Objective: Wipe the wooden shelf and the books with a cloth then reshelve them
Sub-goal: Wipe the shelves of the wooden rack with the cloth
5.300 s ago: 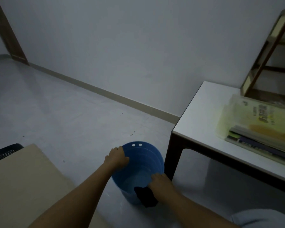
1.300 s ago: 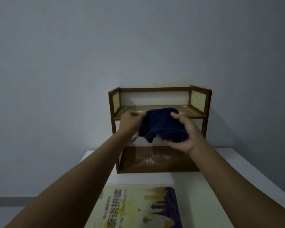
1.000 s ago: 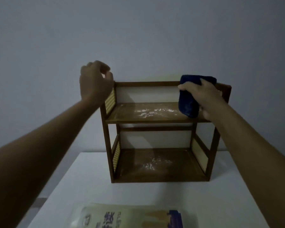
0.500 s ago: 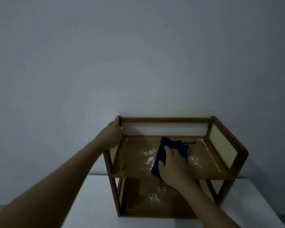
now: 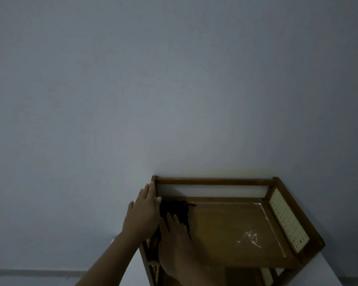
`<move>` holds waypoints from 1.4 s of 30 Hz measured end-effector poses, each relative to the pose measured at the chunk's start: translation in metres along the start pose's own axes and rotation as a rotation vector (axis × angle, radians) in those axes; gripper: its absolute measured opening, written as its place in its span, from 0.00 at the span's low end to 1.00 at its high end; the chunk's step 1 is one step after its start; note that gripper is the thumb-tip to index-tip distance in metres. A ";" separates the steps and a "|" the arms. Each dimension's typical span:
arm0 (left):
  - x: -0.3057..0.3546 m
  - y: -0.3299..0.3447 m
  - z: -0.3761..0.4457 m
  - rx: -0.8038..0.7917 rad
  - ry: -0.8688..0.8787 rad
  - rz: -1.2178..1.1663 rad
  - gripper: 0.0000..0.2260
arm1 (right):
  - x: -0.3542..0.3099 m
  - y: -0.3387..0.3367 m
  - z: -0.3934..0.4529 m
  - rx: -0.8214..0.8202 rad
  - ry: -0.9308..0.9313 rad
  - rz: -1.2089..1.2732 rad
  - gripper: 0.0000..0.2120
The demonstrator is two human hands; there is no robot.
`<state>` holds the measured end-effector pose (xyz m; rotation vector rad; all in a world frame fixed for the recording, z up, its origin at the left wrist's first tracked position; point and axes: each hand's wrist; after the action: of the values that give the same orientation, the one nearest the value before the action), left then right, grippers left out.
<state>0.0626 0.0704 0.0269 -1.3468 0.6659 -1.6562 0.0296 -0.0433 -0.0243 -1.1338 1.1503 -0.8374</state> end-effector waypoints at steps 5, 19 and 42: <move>-0.003 0.002 0.000 0.022 -0.005 0.093 0.29 | 0.005 -0.003 0.032 0.015 0.005 -0.050 0.36; 0.019 -0.018 -0.005 0.008 -0.024 0.092 0.30 | 0.135 -0.032 0.005 0.122 0.284 -0.013 0.28; 0.002 0.001 0.004 0.066 -0.055 0.135 0.25 | 0.051 -0.012 -0.075 0.269 0.059 0.070 0.19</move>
<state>0.0667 0.0683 0.0282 -1.2684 0.6499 -1.5152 -0.0309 -0.1124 -0.0268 -0.8479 1.0825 -0.9454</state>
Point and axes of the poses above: each hand's wrist, its own z-axis towards the middle knuckle, its own y-axis out of the palm, x = y × z, and after that the axes turned 14 degrees about x, right-handed
